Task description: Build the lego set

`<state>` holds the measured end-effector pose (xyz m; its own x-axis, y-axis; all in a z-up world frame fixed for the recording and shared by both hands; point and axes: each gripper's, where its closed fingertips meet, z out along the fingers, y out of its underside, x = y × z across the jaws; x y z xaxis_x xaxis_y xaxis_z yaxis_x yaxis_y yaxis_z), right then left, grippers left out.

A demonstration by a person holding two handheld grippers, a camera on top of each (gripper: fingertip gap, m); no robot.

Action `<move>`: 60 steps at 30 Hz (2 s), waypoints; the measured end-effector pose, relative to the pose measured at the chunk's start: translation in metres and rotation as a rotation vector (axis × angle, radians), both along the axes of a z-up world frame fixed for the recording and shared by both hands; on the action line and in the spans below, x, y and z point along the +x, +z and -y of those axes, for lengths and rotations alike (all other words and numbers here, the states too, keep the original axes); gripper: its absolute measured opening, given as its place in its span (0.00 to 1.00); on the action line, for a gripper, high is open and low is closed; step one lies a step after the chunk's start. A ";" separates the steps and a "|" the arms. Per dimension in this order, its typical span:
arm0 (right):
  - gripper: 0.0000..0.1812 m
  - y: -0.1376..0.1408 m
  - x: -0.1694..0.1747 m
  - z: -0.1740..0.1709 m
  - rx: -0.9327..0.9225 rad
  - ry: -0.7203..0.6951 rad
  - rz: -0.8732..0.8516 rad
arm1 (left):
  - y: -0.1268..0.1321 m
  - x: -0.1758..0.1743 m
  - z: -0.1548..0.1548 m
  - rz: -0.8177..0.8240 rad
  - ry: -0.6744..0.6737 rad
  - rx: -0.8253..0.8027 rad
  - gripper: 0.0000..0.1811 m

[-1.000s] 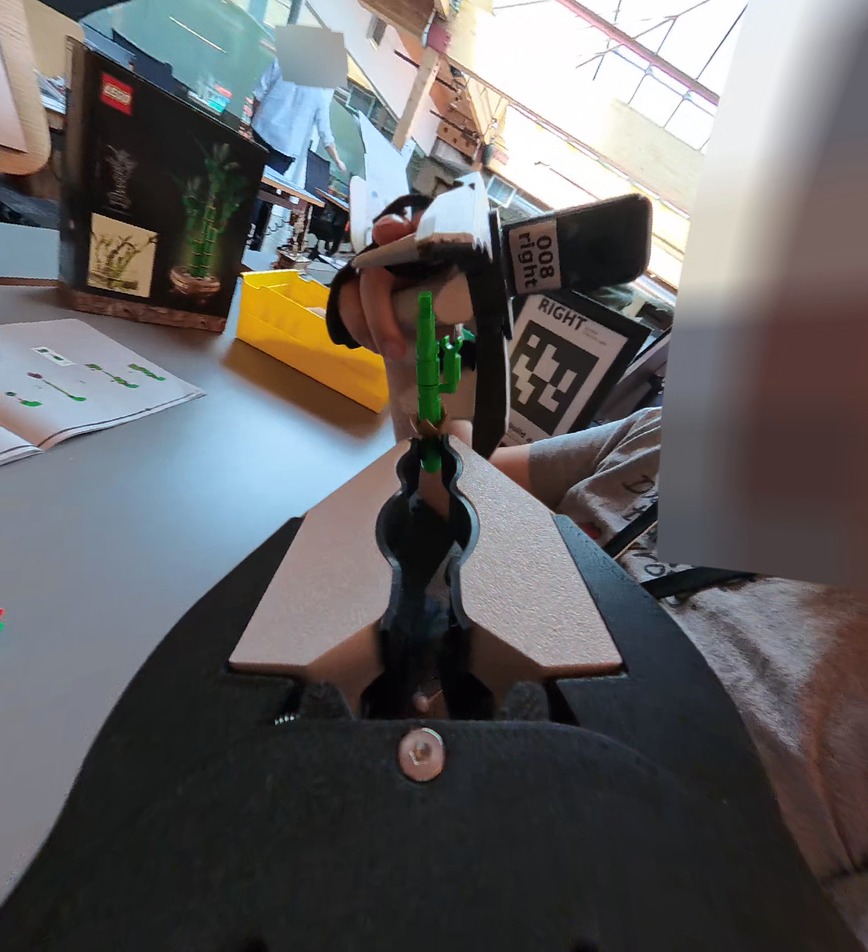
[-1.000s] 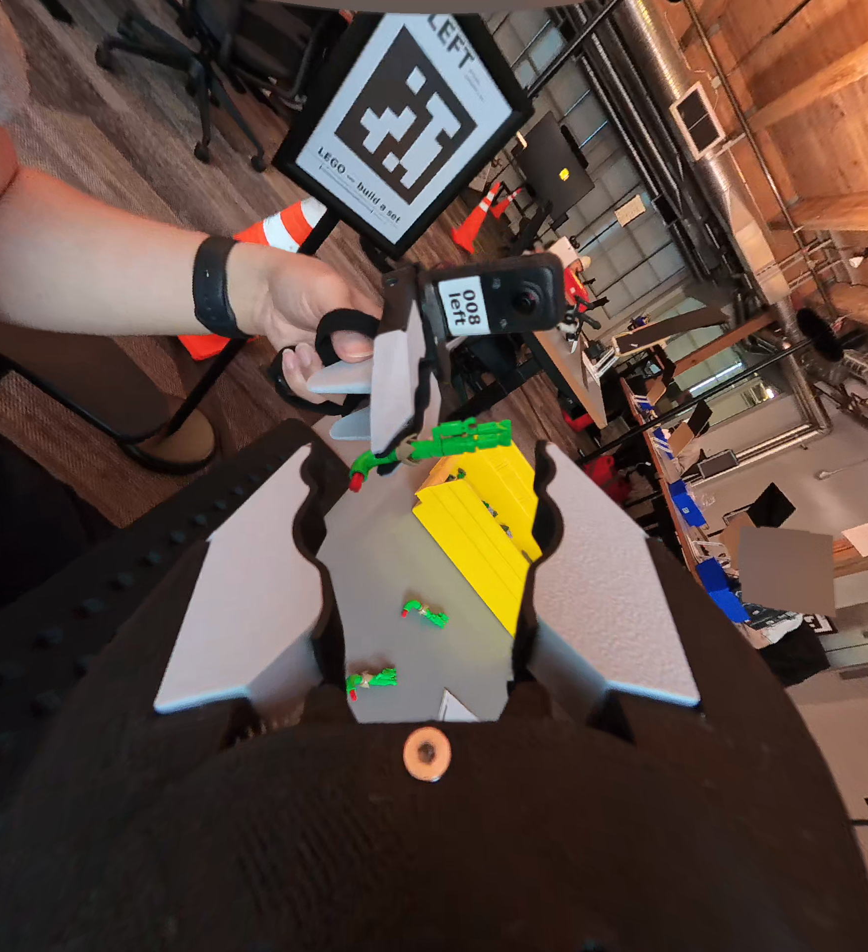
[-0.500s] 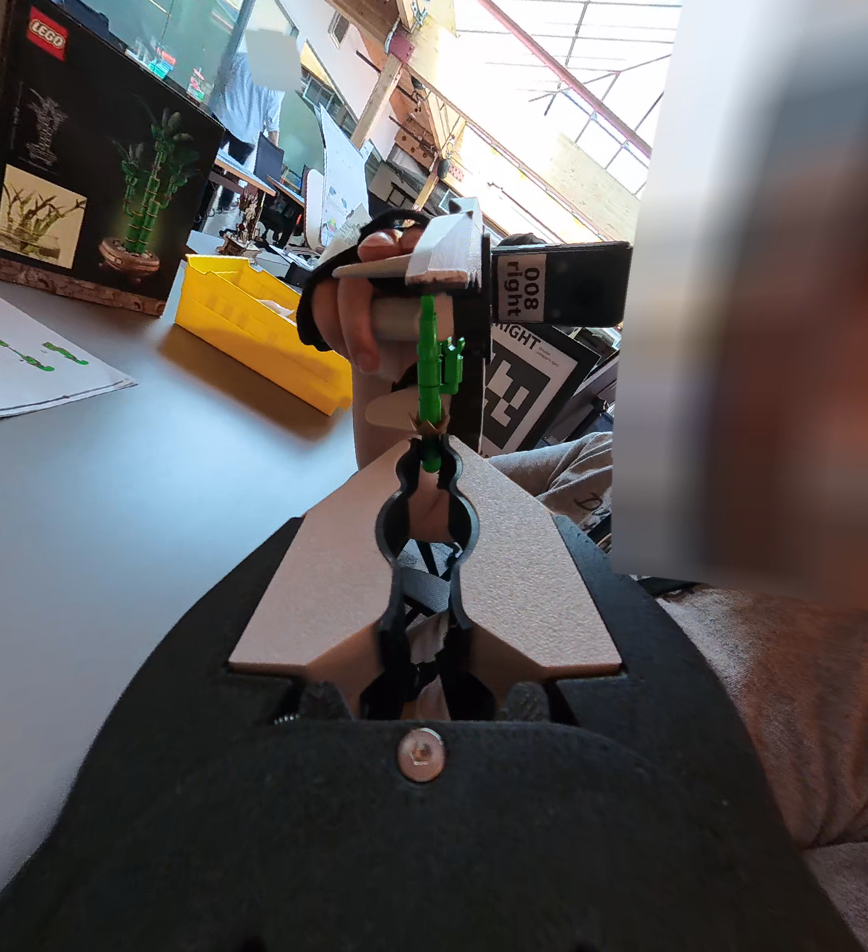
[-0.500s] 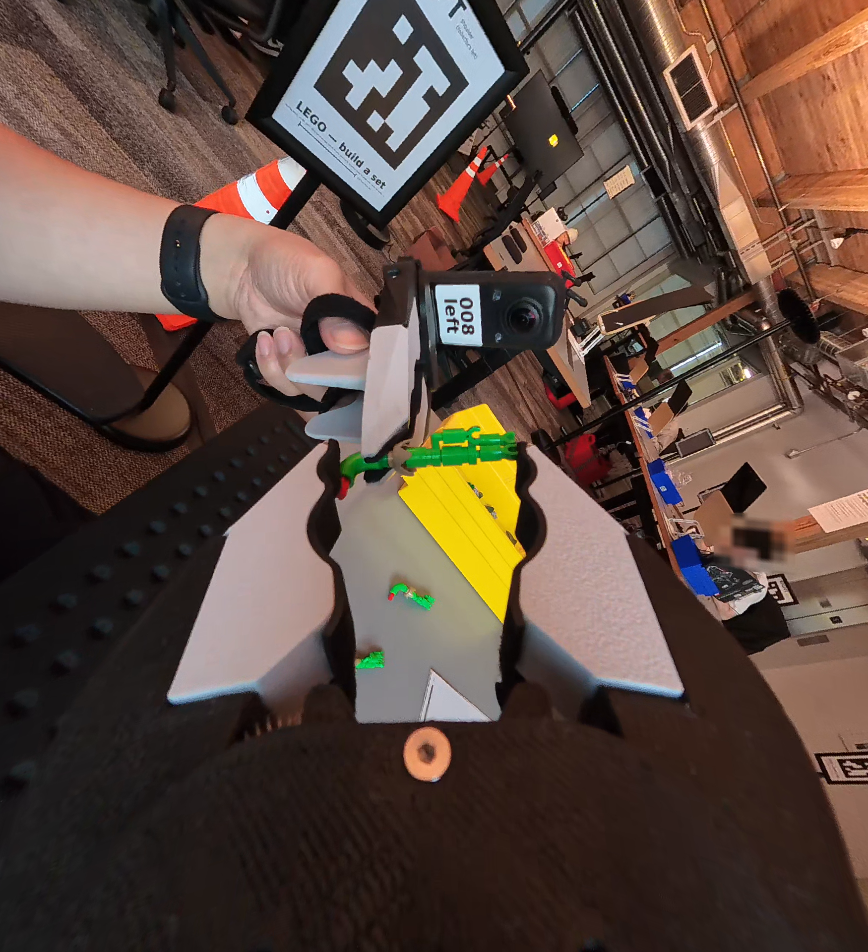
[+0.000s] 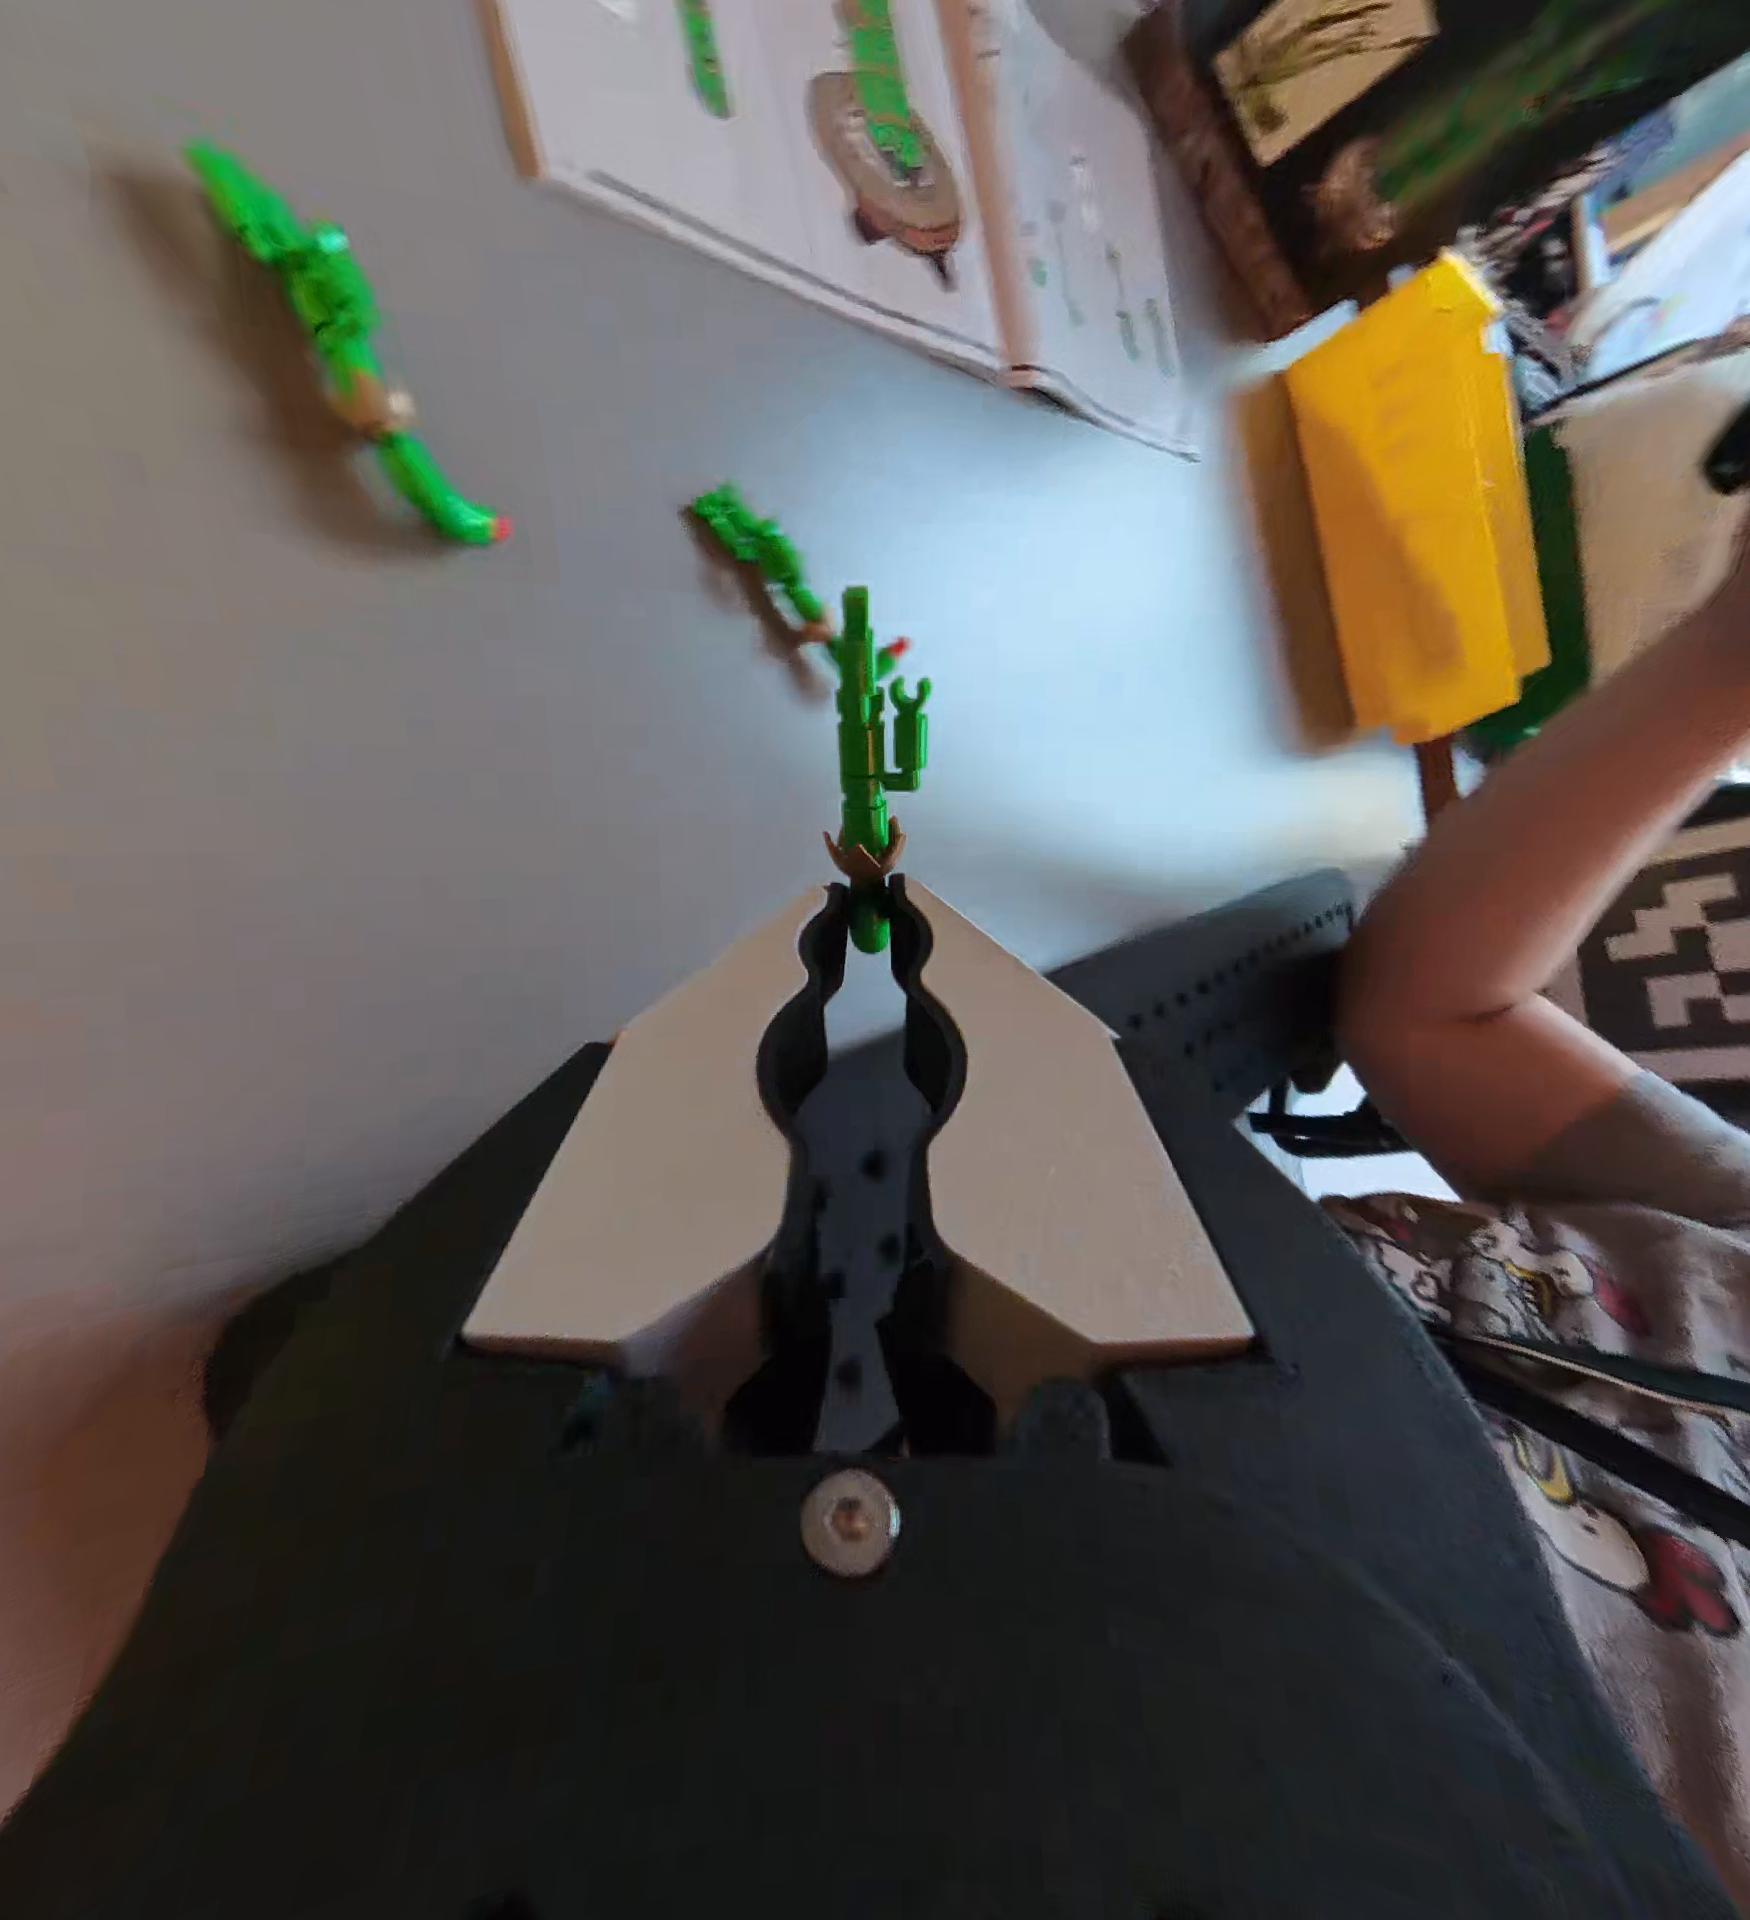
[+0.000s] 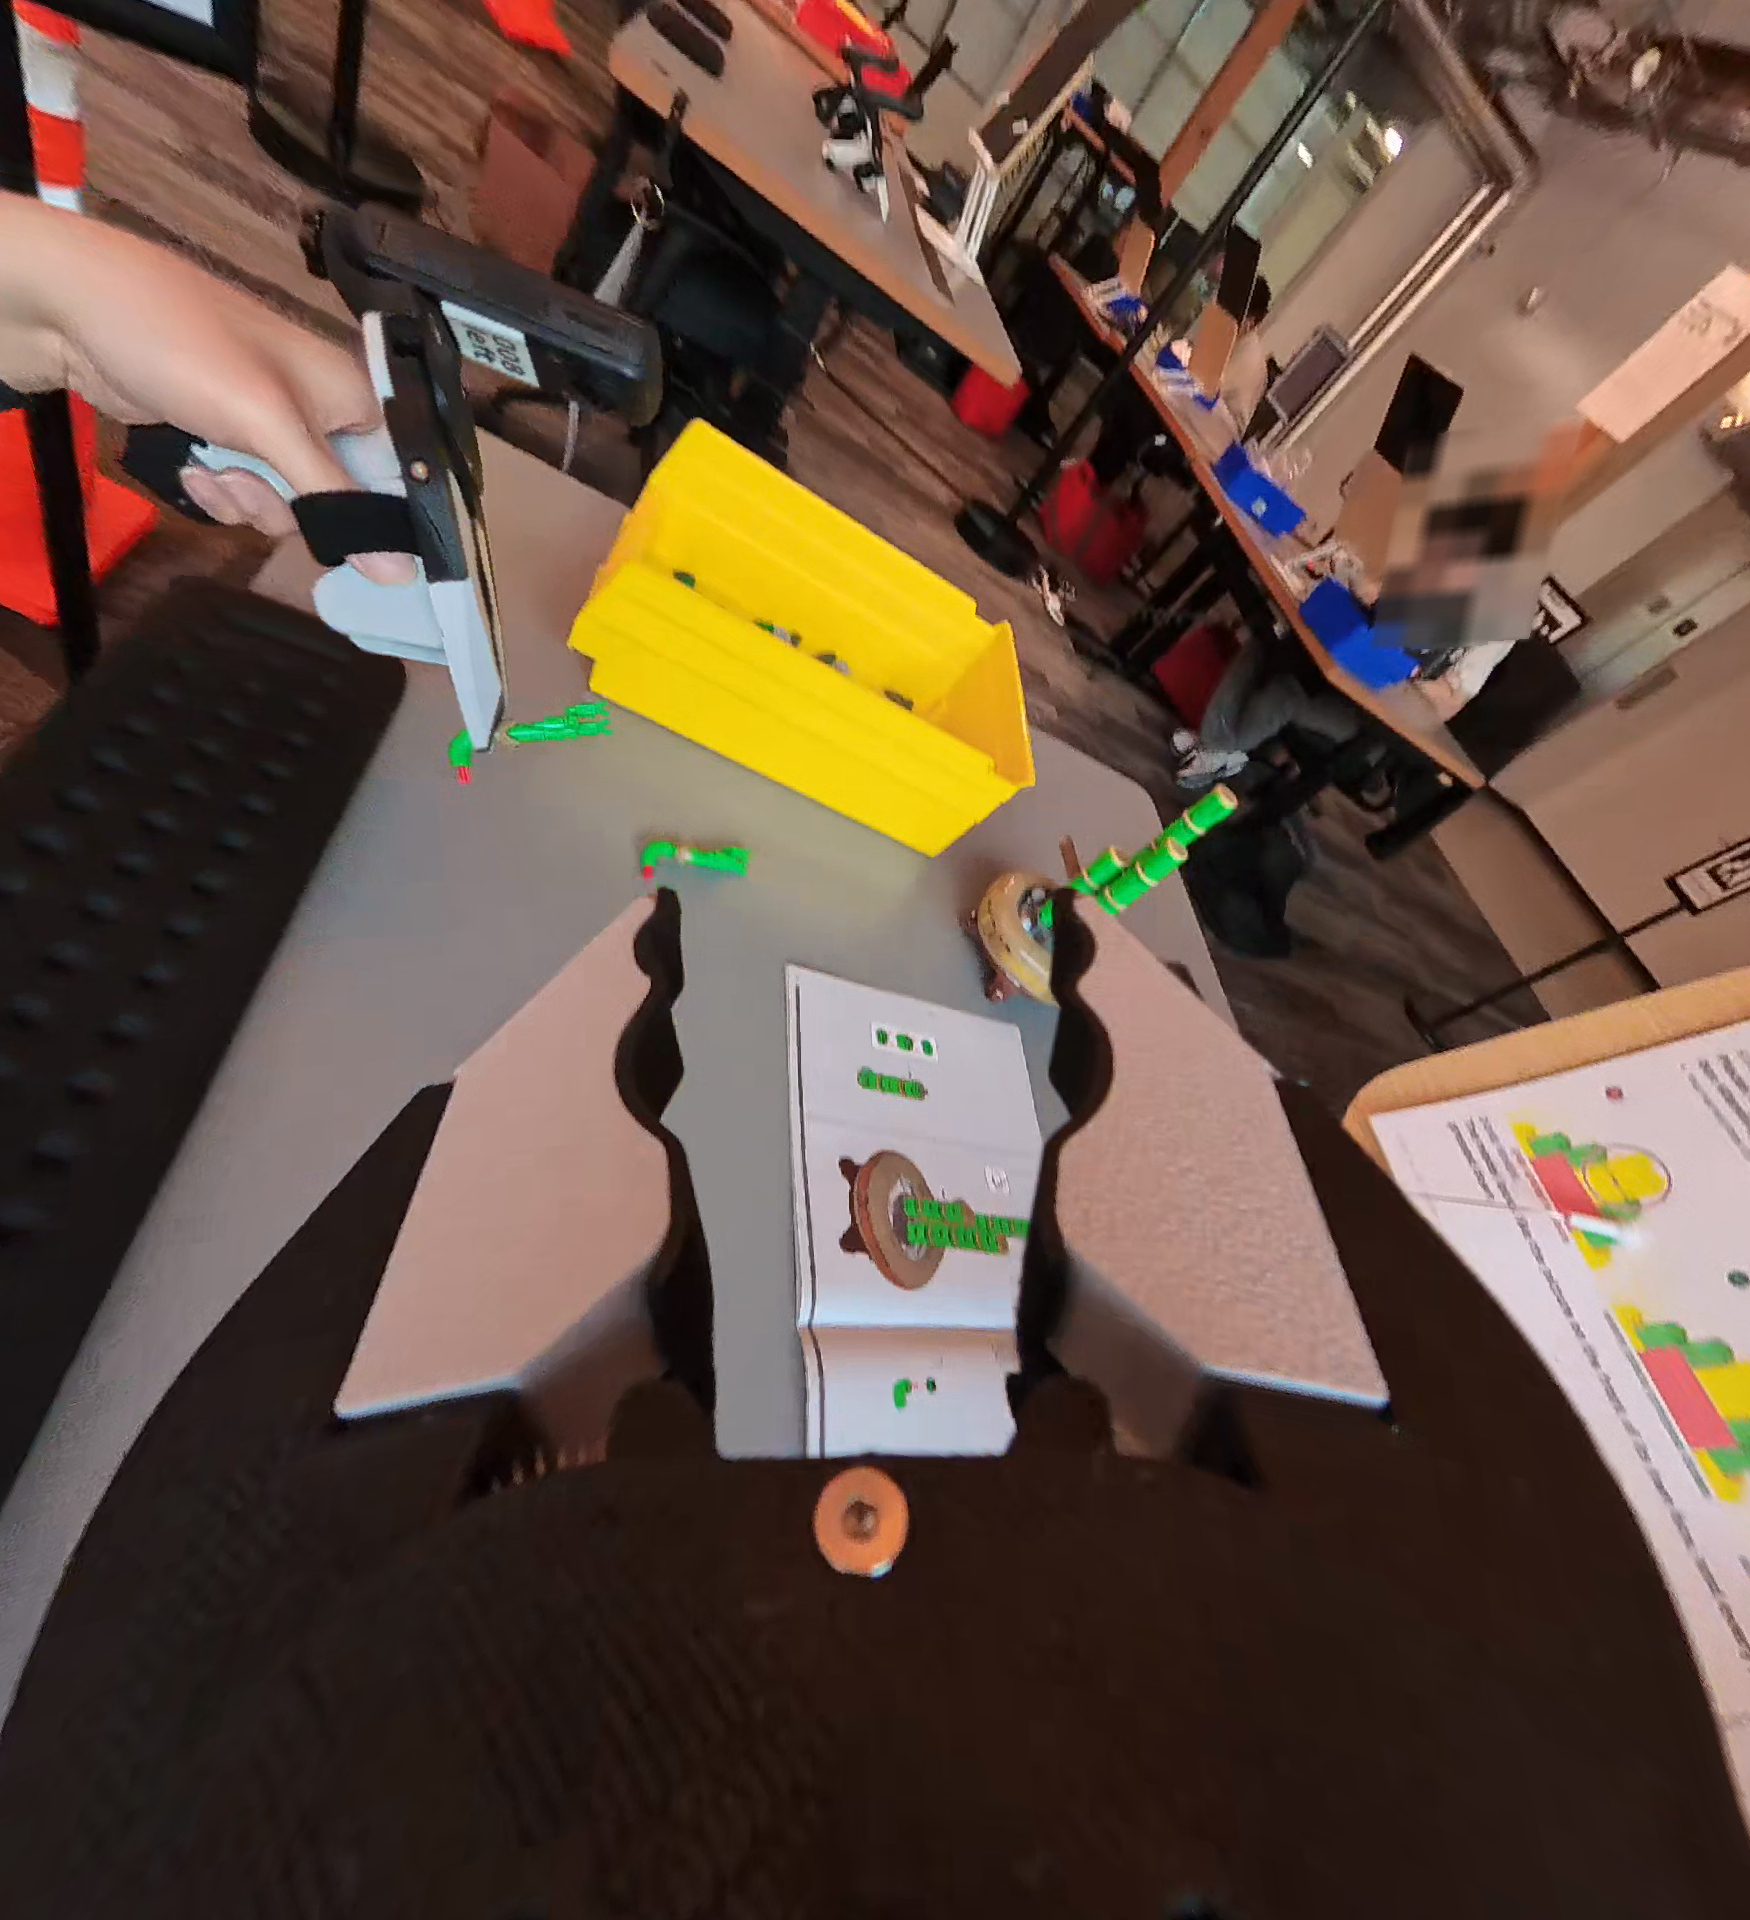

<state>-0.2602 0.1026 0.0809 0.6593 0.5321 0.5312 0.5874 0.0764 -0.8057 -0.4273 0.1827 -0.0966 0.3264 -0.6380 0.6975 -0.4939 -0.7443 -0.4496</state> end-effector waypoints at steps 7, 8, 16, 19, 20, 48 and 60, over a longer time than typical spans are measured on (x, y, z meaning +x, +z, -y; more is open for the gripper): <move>0.40 -0.027 0.027 -0.005 -0.096 -0.078 0.079 | -0.029 0.015 -0.031 -0.035 0.048 -0.102 0.03; 0.40 -0.030 0.033 -0.005 -0.111 -0.095 0.087 | -0.033 0.014 -0.037 -0.057 0.065 -0.099 0.03; 0.42 -0.043 0.101 0.002 -0.211 -0.299 0.059 | -0.054 0.008 -0.046 -0.146 0.071 -0.129 0.03; 0.42 -0.044 0.136 0.009 -0.221 -0.410 0.042 | -0.058 0.008 -0.049 -0.142 0.077 -0.139 0.03; 0.42 -0.041 0.148 0.011 -0.202 -0.447 0.032 | -0.059 0.007 -0.050 -0.141 0.078 -0.140 0.03; 0.65 -0.038 0.292 0.030 -0.097 -1.159 -0.262 | -0.029 -0.010 -0.076 -0.099 0.224 0.081 0.38; 0.65 -0.015 0.280 0.027 -0.025 -1.068 -0.384 | 0.083 0.052 -0.021 0.161 0.162 0.624 0.40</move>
<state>0.0199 0.0753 0.0656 0.8991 -0.3929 0.1929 0.0559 -0.3339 -0.9410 -0.3749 0.2035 -0.0137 0.3745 -0.8898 0.2609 -0.2881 -0.3791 -0.8793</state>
